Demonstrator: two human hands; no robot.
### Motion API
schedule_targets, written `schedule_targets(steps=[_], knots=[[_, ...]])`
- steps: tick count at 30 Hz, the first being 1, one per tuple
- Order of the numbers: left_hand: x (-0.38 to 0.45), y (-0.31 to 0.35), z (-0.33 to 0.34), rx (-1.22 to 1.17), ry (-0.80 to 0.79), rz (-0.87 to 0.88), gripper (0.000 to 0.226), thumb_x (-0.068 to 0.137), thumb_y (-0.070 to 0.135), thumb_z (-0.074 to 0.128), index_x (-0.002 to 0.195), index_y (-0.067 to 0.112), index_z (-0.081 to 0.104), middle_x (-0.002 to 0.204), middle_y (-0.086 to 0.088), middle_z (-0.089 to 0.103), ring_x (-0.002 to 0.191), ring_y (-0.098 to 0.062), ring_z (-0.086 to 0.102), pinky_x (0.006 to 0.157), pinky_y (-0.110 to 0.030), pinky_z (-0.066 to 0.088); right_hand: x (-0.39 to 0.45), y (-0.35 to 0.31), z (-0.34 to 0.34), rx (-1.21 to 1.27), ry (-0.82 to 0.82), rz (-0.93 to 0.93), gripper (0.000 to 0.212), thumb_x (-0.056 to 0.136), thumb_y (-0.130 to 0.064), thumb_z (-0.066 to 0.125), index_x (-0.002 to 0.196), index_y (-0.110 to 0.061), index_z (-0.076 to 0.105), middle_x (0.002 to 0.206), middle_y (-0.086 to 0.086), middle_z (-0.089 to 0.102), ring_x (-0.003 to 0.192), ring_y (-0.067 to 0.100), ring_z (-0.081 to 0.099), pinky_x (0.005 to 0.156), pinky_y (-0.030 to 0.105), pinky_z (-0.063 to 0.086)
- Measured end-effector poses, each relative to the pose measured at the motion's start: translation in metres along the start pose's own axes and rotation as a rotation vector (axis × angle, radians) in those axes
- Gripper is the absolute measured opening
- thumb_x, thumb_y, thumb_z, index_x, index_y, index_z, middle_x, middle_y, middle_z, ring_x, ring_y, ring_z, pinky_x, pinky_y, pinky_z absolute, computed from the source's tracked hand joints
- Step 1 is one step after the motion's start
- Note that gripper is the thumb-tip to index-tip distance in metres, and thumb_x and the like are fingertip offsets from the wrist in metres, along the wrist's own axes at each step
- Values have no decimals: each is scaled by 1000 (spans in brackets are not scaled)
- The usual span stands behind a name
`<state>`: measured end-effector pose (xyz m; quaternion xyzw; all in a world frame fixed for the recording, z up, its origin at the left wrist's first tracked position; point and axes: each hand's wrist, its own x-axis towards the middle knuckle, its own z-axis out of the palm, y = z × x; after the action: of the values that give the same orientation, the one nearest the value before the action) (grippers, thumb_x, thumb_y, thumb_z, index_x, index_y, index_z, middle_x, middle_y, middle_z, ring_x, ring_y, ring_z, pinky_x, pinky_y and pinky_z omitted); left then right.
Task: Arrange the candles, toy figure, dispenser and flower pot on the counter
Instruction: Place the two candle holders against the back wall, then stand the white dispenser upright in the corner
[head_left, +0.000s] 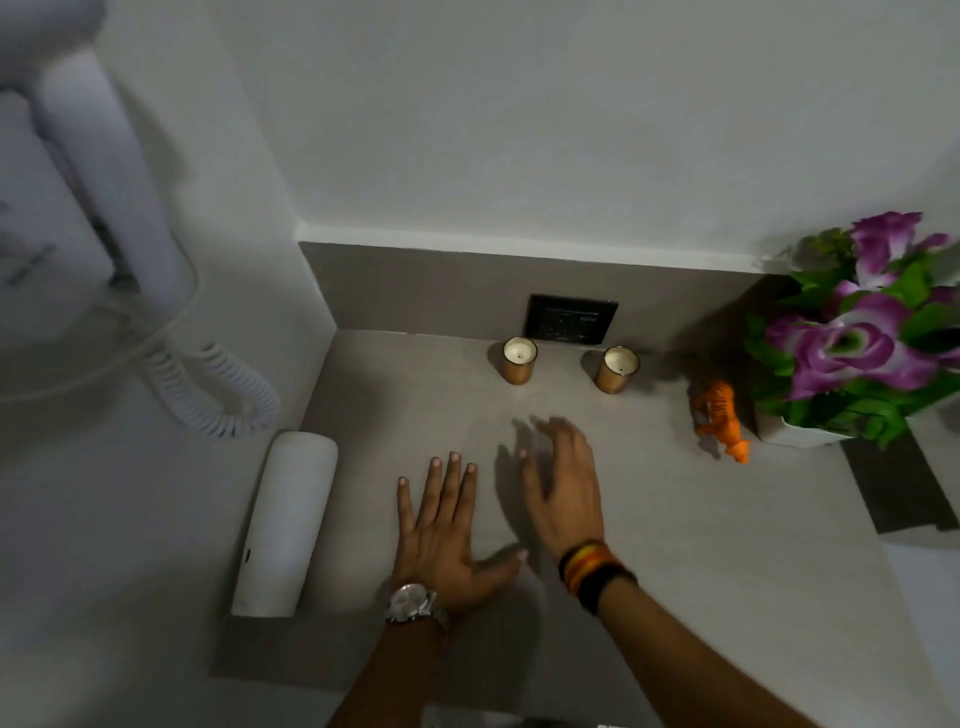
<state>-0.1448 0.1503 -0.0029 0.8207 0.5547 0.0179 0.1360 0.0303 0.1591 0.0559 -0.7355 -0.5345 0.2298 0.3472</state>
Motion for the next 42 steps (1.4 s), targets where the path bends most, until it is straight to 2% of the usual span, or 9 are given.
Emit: schedule_targets(steps=[5, 10, 13, 17, 22, 29, 34, 38, 42], knots=[[-9, 0, -11, -173, -6, -32, 94, 92, 79, -10, 166, 22, -4, 176, -3, -14, 160, -18, -21, 129, -60, -5, -89, 39, 22, -209, -93, -29, 59, 106, -50, 33, 158, -24, 33, 169, 2, 23, 157, 18, 14, 129, 49, 15], [-89, -8, -32, -294, 477, -256, 72, 99, 46, 41, 160, 9, 34, 171, -19, 28, 160, -37, 20, 128, -63, 17, -115, 45, 34, -536, -173, -136, 76, 102, -66, 23, 163, -21, 19, 171, 5, 9, 160, 25, 2, 128, 54, 1], [-121, -39, -40, -239, 602, -436, 75, 91, 36, 56, 154, 0, 38, 163, -29, 37, 148, -50, 35, 122, -66, 27, -110, 41, 32, -582, -184, -153, 78, 101, -68, 20, 163, -22, 18, 172, 7, 11, 160, 27, 2, 127, 57, 3], [-120, -69, -43, -247, 508, -595, 89, 87, 40, 61, 157, -3, 28, 159, -36, 35, 143, -56, 37, 117, -69, 32, -101, 37, 29, -602, -196, -144, 78, 101, -68, 20, 163, -22, 18, 172, 7, 11, 160, 27, 2, 127, 56, 2], [-104, -83, -64, -419, 456, -753, 84, 90, 28, 81, 156, 0, 37, 143, -37, 52, 126, -57, 53, 103, -65, 44, -104, 39, 30, -590, -183, -152, 77, 101, -68, 20, 163, -23, 16, 172, 5, 9, 160, 26, 0, 128, 55, 2], [-85, -83, -80, -721, 460, -817, 85, 79, 60, 81, 146, 14, 54, 129, -21, 67, 108, -43, 67, 85, -45, 57, -101, 40, 29, -586, -190, -154, 77, 100, -68, 19, 163, -23, 17, 172, 5, 11, 160, 26, 1, 127, 54, 1], [-67, -73, -77, -949, 281, -965, 89, 64, 45, 100, 133, 6, 60, 122, -14, 69, 102, -35, 69, 88, -44, 58, -87, 39, 31, -564, -216, -221, 78, 100, -65, 25, 161, -16, 25, 171, 11, 16, 159, 29, 8, 125, 61, 2], [-58, -65, -72, -984, 243, -1012, 120, 32, 63, 90, 134, 7, 57, 128, -18, 68, 107, -37, 68, 94, -49, 59, -47, 17, 48, -503, -272, -245, 80, 99, -68, 23, 163, -20, 18, 172, 10, 10, 160, 28, 1, 125, 61, -4], [-56, -65, -71, -968, 276, -1029, 106, 41, 59, 95, 127, 9, 62, 119, -15, 71, 95, -33, 68, 85, -43, 57, -29, 19, 56, -566, -270, -224, 83, 98, -72, 17, 163, -22, 20, 171, 12, 12, 159, 32, 5, 124, 64, 0]])
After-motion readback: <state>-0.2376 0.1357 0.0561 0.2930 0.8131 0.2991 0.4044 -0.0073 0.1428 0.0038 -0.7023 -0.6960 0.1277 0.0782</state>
